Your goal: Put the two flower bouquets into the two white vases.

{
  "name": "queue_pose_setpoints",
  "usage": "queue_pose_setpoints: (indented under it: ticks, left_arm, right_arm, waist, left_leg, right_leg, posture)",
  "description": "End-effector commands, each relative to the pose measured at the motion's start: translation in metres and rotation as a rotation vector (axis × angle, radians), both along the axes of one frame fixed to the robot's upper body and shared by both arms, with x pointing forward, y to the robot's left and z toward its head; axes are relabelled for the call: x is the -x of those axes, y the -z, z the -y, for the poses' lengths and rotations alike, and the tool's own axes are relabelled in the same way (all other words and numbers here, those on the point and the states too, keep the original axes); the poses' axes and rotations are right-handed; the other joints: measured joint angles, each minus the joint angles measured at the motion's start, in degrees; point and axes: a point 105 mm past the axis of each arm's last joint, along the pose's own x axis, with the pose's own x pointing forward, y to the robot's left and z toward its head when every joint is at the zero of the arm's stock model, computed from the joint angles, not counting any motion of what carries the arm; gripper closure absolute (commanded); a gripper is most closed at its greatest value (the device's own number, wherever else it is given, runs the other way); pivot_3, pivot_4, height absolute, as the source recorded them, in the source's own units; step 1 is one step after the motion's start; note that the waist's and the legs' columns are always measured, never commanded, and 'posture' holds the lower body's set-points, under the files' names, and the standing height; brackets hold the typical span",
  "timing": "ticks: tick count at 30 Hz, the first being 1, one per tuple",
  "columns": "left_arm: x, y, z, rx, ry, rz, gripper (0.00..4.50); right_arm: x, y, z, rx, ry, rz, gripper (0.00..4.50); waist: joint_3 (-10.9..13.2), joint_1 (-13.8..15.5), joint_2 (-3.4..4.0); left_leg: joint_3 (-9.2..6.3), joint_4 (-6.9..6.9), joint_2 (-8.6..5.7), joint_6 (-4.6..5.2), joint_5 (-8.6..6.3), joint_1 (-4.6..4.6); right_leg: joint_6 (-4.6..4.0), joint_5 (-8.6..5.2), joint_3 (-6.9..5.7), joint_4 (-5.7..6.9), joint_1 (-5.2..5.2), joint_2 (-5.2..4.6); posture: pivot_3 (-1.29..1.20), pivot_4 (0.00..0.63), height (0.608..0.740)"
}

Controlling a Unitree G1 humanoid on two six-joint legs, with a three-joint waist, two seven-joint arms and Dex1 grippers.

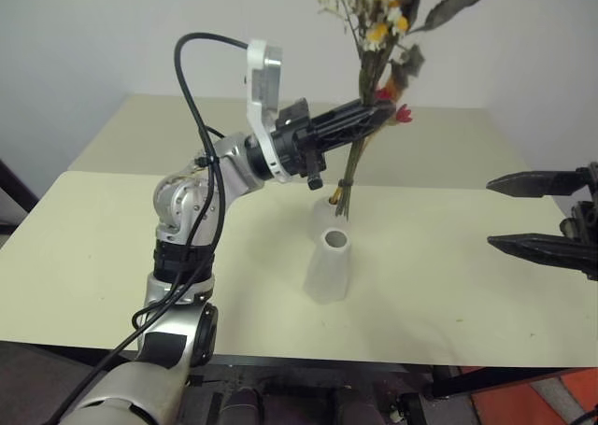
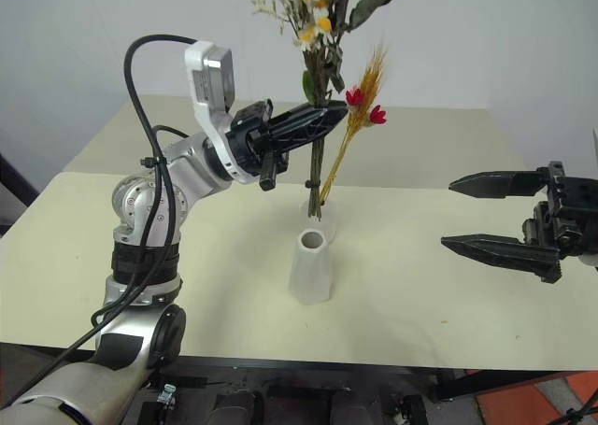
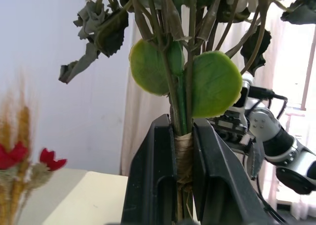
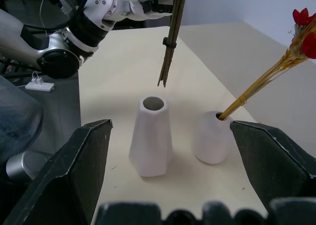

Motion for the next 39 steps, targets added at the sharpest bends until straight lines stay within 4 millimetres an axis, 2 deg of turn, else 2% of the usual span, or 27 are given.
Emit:
queue_pose_setpoints:
  ticks: [1,5,16,28,39]
  left_arm:
    - [0.003,0.007,0.004,-0.029,0.008,0.029,4.36]
    - [-0.001,0.018,0.005,-0.056,-0.007,0.014,4.36]
    - [-0.008,0.033,0.009,-0.087,-0.022,-0.008,4.36]
    - [-0.005,0.047,0.012,-0.106,-0.008,-0.055,4.36]
    - [0.001,0.071,0.010,-0.171,0.012,-0.084,4.36]
  right_arm:
    - [0.006,-0.009,0.000,-0.005,0.010,0.051,0.00]
    - [0.006,-0.008,-0.001,-0.007,0.020,0.049,0.00]
    - [0.007,-0.007,-0.001,-0.010,0.033,0.047,0.00]
    - [0.006,-0.006,0.000,-0.007,0.046,0.047,0.00]
    - [0.003,-0.007,0.000,-0.007,0.064,0.053,0.00]
  waist:
    - [0.00,0.01,0.00]
    - [0.00,-0.04,0.00]
    - [0.00,0.00,0.00]
    - [0.00,0.01,0.00]
    - [0.00,0.05,0.00]
  left_leg:
    - [0.00,0.00,0.00,0.00,0.00,0.00]
    - [0.00,0.00,0.00,0.00,0.00,0.01]
    - [0.00,0.00,0.00,0.00,0.00,0.00]
    - [0.00,0.00,0.00,0.00,0.00,0.01]
    - [0.00,0.00,0.00,0.00,0.00,0.00]
  right_leg:
    - [0.00,0.00,0.00,0.00,0.00,0.00]
    - [0.00,0.00,0.00,0.01,0.00,0.00]
    - [0.00,-0.01,0.00,-0.01,0.00,0.00]
    - [0.00,-0.01,0.00,0.00,0.00,0.00]
    - [0.00,-0.01,0.00,-0.01,0.00,0.00]
  posture:
    - [0.00,0.150,0.740]
    - [0.00,0.150,0.740]
    - [0.00,0.150,0.740]
    - [0.00,0.150,0.740]
    - [0.00,0.150,0.740]
